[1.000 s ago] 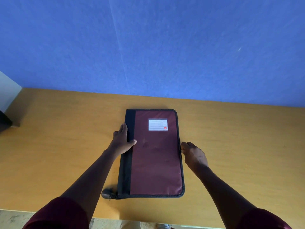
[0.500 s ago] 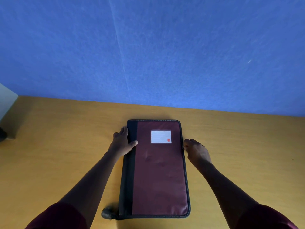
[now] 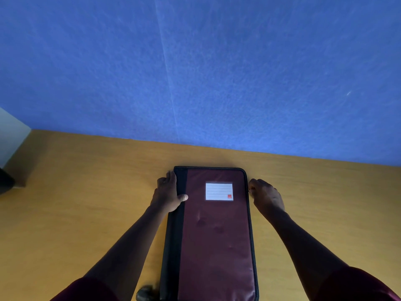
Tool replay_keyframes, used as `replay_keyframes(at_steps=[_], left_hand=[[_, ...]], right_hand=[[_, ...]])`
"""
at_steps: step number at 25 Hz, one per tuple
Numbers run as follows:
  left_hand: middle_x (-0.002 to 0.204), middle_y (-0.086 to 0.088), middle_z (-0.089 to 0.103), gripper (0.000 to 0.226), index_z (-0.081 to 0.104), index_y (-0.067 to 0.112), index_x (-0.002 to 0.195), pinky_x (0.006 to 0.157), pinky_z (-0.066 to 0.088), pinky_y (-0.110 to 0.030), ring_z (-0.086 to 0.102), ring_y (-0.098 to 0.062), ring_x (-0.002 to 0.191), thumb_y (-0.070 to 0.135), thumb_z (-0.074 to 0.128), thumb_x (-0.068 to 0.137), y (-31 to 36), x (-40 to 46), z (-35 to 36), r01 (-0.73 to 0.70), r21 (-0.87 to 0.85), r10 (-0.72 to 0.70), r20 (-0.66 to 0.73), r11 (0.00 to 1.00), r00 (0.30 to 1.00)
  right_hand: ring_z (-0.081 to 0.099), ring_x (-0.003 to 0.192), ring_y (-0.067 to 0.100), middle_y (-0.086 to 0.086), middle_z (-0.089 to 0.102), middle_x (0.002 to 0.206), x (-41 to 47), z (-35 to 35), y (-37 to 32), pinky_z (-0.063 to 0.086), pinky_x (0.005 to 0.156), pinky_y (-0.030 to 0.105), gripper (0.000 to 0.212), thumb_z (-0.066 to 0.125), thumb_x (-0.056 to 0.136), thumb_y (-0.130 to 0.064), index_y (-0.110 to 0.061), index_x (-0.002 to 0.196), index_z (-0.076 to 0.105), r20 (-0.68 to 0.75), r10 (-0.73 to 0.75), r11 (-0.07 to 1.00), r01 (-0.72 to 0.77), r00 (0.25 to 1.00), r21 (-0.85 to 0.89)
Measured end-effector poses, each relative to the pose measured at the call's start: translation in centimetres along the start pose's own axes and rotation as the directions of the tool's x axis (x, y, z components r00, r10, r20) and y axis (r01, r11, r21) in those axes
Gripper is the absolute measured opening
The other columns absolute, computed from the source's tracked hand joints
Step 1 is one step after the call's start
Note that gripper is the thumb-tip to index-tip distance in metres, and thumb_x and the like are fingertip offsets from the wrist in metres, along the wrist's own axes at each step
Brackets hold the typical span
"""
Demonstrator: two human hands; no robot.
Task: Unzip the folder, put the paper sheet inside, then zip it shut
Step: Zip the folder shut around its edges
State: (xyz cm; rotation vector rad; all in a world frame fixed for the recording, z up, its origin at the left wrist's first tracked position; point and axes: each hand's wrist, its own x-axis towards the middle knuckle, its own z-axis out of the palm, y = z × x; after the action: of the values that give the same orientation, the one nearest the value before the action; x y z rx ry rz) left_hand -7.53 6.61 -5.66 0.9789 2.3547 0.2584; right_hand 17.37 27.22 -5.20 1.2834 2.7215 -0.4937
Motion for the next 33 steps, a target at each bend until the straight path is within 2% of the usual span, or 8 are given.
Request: replay_keyframes(at_steps=[8,12,14,18,20,23,28,33], left_hand=[[0.165,-0.01,0.001,0.103,-0.007,0.008,0.156,0.113,0.035,-0.045,0.005,-0.028,0.15,0.044,0.064,0.091,-0.2,0.6,0.5,0.003,0.029,-0.002,-0.025,1.0,1.0],[0.166,-0.008,0.001,0.105,-0.007,0.008,0.156,0.113,0.035,-0.045,0.004,-0.028,0.15,0.044,0.066,0.09,0.0,0.6,0.3,0.012,0.013,-0.012,-0.014,1.0,1.0],[0.166,-0.008,0.002,0.108,-0.006,0.008,0.156,0.113,0.035,-0.044,0.005,-0.029,0.15,0.045,0.068,0.088,0.2,0.7,0.1,0.018,-0.002,-0.018,-0.005,1.0,1.0],[0.164,-0.006,0.01,0.116,-0.009,0.02,0.157,0.105,0.042,-0.046,0.018,-0.034,0.145,0.058,0.07,0.081,1.1,1.0,-0.6,0.008,-0.023,-0.009,-0.039,1.0,0.999],[0.164,-0.008,0.003,0.118,-0.012,0.029,0.156,0.102,0.044,-0.051,0.019,-0.039,0.144,0.063,0.069,0.077,2.5,1.4,-0.9,0.024,0.013,-0.023,-0.032,1.0,0.999],[0.163,-0.01,-0.017,0.118,-0.012,0.033,0.155,0.109,0.028,-0.064,-0.002,-0.044,0.148,0.068,0.067,0.075,5.6,2.1,-0.7,-0.007,0.135,0.009,-0.015,0.991,1.0],[0.166,-0.007,-0.007,0.11,-0.004,0.03,0.156,0.113,0.009,-0.07,-0.01,-0.042,0.149,0.073,0.06,0.078,11.3,3.5,1.3,-0.296,0.227,0.276,0.115,0.928,0.954],[0.165,-0.009,-0.007,0.125,-0.003,0.028,0.156,0.108,-0.002,-0.077,-0.012,-0.044,0.148,0.079,0.065,0.064,15.0,4.3,3.2,-0.251,0.223,0.218,0.162,0.942,0.962]], right_hand=[[0.055,0.063,0.011,-0.008,0.059,0.084,0.9,0.9,0.8,0.052,0.051,0.032,0.016,0.056,0.092,-0.011,-0.027,0.091,0.053,-0.062,-0.006,0.999,0.009,0.998,0.051],[0.063,0.056,0.012,-0.005,0.065,0.071,0.6,1.2,1.3,0.054,0.046,0.03,0.016,0.057,0.094,-0.011,-0.025,0.087,0.059,0.027,0.013,0.931,-0.022,1.0,0.365],[0.064,0.054,0.012,-0.002,0.066,0.068,0.9,0.7,1.3,0.051,0.045,0.024,0.015,0.06,0.092,-0.007,-0.02,0.086,0.062,0.07,0.015,0.911,-0.043,0.997,0.411],[0.064,0.061,0.01,-0.004,0.067,0.074,1.3,0.6,1.4,0.055,0.051,0.028,0.015,0.065,0.088,-0.008,-0.022,0.086,0.063,0.097,-0.022,0.938,-0.013,0.995,0.346],[0.061,0.068,0.007,-0.006,0.066,0.082,1.2,0.7,1.5,0.054,0.055,0.024,0.013,0.068,0.086,-0.011,-0.023,0.089,0.065,0.068,-0.052,0.964,0.032,0.996,0.266],[0.059,0.074,0.01,-0.004,0.063,0.092,1.0,0.6,1.5,0.054,0.059,0.026,0.007,0.068,0.088,-0.016,-0.019,0.093,0.066,0.008,-0.087,0.975,0.083,0.996,0.207],[0.058,0.07,0.008,-0.006,0.064,0.09,0.7,0.5,1.1,0.043,0.053,0.019,0.004,0.058,0.095,-0.023,-0.023,0.099,0.059,0.052,-0.079,0.991,0.073,0.996,0.11],[0.058,0.07,0.012,-0.005,0.064,0.091,0.2,0.3,1.1,0.045,0.056,0.024,0.007,0.057,0.094,-0.024,-0.022,0.097,0.063,-0.009,-0.079,0.992,0.08,0.997,0.1]])
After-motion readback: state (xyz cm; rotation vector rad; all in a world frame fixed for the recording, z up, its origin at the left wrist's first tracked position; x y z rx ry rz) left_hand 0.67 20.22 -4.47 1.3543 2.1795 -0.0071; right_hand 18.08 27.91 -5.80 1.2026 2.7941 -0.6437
